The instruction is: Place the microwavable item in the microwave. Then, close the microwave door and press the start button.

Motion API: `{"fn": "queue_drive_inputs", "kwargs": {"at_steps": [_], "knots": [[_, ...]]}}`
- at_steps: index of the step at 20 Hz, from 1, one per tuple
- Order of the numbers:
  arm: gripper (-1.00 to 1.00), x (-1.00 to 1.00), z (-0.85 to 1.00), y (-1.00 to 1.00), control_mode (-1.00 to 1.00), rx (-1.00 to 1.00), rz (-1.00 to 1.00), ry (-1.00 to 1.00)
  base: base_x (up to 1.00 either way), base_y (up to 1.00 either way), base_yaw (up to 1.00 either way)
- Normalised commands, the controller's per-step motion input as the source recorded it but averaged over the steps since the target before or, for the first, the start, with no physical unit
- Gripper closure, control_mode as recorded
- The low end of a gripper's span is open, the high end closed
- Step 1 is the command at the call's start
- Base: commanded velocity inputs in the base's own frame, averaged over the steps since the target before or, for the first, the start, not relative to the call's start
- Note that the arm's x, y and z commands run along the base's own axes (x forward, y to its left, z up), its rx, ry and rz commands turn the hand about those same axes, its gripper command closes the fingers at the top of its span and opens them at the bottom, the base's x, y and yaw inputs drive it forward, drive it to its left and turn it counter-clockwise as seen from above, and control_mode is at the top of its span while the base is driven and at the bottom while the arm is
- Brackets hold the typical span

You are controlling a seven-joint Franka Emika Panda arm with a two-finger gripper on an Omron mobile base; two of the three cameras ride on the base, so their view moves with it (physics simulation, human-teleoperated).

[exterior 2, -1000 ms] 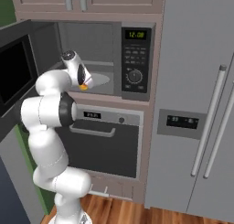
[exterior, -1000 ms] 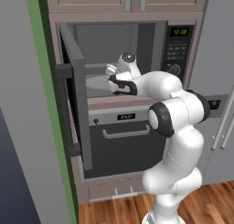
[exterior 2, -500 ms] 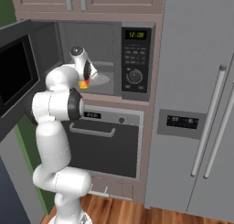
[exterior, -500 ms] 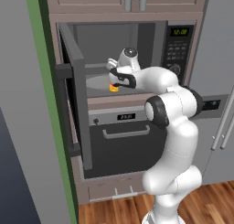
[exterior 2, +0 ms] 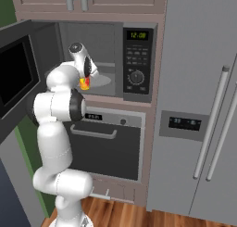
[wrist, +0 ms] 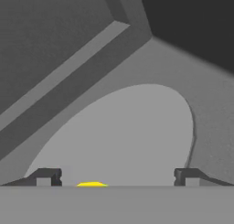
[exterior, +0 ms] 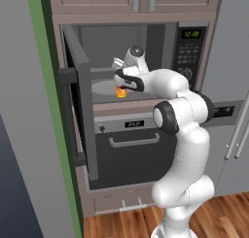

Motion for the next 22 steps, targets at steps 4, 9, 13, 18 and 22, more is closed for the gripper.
{"fn": "queue_drive_inputs", "kwargs": {"at_steps": [4,9,13,18,22], "knots": [[-1.0,-0.29,0.0,0.0,-1.0,0.0,0.0,-0.01,0.0,0.0,0.0],[-1.0,-0.4,0.04,0.0,-1.0,0.0,0.0,-0.07,0.0,0.0,0.0],[-1.0,-0.85,0.16,0.0,-1.0,0.0,0.0,-0.23,0.0,0.0,0.0],[-1.0,-0.96,0.18,0.0,-1.0,-0.01,0.0,-0.25,0.0,0.0,0.0],[-1.0,-1.0,0.0,0.0,-1.0,-0.05,0.07,-0.04,0.0,0.0,0.0]]}}
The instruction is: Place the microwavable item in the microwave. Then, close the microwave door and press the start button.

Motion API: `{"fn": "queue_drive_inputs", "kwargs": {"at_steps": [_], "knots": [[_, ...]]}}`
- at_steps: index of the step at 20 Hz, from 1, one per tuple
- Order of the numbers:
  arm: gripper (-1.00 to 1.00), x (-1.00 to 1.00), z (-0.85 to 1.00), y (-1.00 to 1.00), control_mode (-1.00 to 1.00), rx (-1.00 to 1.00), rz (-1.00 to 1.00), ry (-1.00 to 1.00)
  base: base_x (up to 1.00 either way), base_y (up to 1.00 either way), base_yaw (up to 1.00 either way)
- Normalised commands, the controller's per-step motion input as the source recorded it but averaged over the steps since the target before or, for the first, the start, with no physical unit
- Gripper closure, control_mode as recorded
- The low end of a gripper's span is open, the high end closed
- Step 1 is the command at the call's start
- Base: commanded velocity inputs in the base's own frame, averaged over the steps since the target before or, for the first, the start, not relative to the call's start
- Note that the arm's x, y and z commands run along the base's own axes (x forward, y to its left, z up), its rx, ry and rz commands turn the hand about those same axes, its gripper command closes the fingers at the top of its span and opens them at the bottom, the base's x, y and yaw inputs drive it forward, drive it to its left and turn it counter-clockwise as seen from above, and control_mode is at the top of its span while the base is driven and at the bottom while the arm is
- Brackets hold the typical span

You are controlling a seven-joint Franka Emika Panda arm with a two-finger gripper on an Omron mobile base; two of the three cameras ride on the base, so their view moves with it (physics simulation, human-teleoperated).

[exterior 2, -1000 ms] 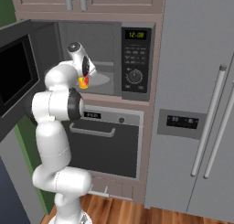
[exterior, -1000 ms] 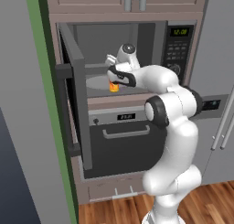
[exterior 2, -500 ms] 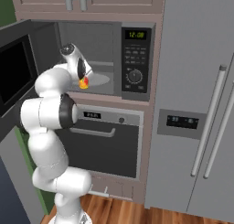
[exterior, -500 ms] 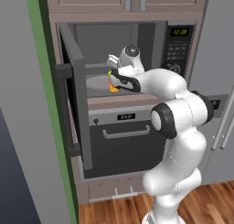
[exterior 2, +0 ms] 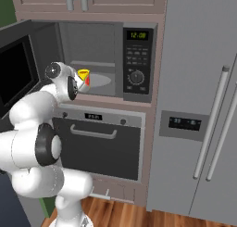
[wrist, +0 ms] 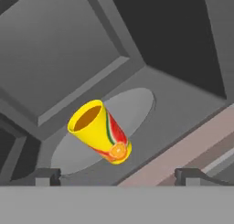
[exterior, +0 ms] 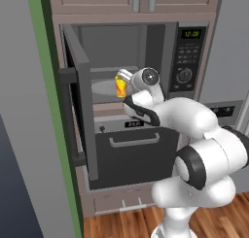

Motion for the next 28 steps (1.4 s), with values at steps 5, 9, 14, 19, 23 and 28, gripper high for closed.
{"fn": "queue_drive_inputs", "kwargs": {"at_steps": [5,9,14,19,23,28], "knots": [[-1.0,-1.0,0.29,0.04,-1.0,-0.1,0.11,0.01,0.0,0.0,0.0],[-1.0,-0.89,0.76,0.08,-1.0,-0.17,0.16,0.16,0.0,0.0,0.0],[-1.0,-0.86,0.71,0.29,-1.0,-0.29,0.17,0.15,0.0,0.0,0.0],[-1.0,-1.0,0.44,0.44,-1.0,-0.37,0.13,0.09,0.0,0.0,0.0],[-1.0,-1.0,0.34,0.43,-1.0,-0.38,0.1,0.07,0.0,0.0,0.0],[-1.0,-1.0,0.11,0.26,-1.0,-0.31,0.06,0.01,0.0,0.0,0.0]]}}
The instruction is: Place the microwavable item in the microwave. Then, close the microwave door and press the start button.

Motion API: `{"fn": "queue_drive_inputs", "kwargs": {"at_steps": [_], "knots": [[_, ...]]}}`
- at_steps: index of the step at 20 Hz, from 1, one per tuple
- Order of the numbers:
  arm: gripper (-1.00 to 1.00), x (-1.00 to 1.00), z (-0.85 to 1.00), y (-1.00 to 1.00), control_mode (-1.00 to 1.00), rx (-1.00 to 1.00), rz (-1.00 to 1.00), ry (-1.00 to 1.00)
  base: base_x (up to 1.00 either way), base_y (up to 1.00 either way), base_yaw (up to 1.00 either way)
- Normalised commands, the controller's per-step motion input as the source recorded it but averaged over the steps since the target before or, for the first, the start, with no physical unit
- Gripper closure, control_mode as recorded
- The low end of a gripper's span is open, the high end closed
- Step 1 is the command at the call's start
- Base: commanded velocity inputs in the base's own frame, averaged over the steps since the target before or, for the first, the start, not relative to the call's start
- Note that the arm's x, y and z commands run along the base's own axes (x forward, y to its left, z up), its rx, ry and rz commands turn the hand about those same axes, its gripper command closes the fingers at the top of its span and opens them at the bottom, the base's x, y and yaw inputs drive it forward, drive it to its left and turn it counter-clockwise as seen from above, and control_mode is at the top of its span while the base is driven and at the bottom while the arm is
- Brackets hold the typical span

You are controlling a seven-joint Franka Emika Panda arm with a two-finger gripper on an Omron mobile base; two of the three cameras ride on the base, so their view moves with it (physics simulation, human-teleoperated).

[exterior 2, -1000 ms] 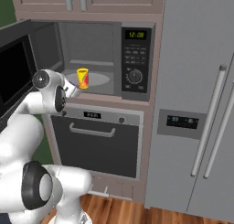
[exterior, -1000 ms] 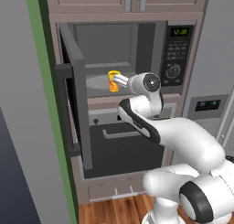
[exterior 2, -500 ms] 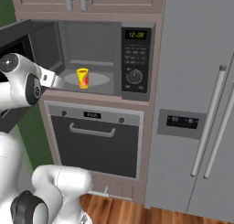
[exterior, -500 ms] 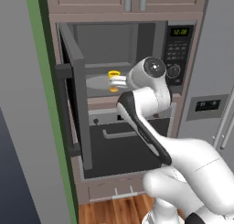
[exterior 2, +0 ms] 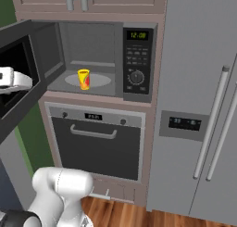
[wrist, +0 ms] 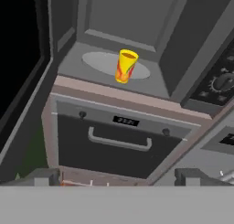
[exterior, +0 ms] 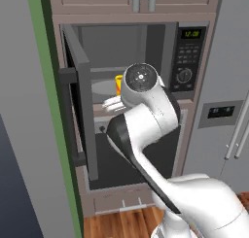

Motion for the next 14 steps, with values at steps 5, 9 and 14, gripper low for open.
{"fn": "queue_drive_inputs", "kwargs": {"at_steps": [5,9,14], "knots": [[-1.0,-1.0,-0.19,0.09,-1.0,-0.17,0.03,-0.25,0.0,0.0,0.0],[-1.0,-1.0,0.0,0.36,-1.0,-0.22,0.02,-0.26,0.0,0.0,0.0],[-1.0,-0.44,0.02,0.95,-1.0,-0.34,0.01,-0.09,0.0,0.0,0.0]]}}
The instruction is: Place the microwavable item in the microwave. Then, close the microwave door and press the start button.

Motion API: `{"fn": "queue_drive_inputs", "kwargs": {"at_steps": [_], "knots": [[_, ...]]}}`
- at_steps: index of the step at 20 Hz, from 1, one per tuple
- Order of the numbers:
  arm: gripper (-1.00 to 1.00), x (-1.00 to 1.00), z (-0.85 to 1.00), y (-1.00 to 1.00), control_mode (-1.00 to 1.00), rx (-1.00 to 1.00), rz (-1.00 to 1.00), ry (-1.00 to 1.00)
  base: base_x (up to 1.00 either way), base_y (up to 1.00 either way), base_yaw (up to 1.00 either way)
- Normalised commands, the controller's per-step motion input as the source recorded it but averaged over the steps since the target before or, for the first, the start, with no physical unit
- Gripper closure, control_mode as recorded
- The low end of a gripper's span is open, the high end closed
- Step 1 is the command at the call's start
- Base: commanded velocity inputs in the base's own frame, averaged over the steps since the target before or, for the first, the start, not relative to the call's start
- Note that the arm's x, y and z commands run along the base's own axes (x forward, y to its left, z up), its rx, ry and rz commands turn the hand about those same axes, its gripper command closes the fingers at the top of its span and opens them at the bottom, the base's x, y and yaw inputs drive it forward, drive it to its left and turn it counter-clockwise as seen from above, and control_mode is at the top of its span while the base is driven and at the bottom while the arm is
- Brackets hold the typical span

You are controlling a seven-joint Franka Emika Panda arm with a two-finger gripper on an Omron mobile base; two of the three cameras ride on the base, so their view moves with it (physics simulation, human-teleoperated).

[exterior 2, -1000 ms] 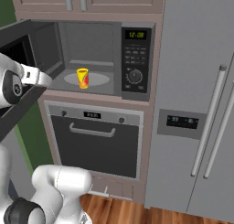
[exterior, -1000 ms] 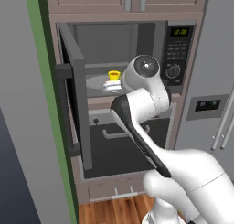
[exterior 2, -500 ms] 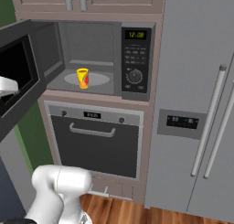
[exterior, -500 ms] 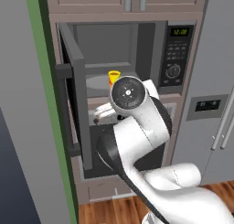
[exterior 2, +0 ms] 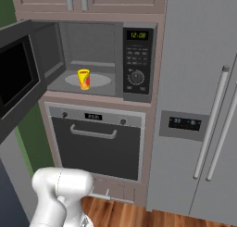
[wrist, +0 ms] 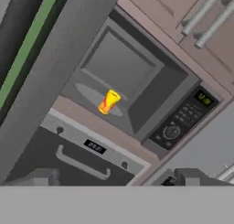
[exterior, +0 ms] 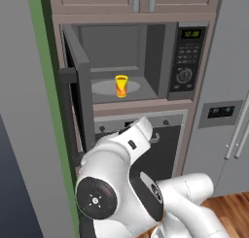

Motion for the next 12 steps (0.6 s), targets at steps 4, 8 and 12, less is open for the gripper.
{"fn": "queue_drive_inputs", "kwargs": {"at_steps": [4,8,12], "knots": [[-1.0,0.0,-0.04,1.0,-1.0,-0.43,0.0,0.0,0.0,0.0,0.0],[-1.0,0.32,-0.38,1.0,-1.0,-0.45,0.0,0.03,0.0,0.0,0.0],[-1.0,0.84,-0.61,1.0,-1.0,-0.43,0.0,0.18,0.0,0.0,0.0]]}}
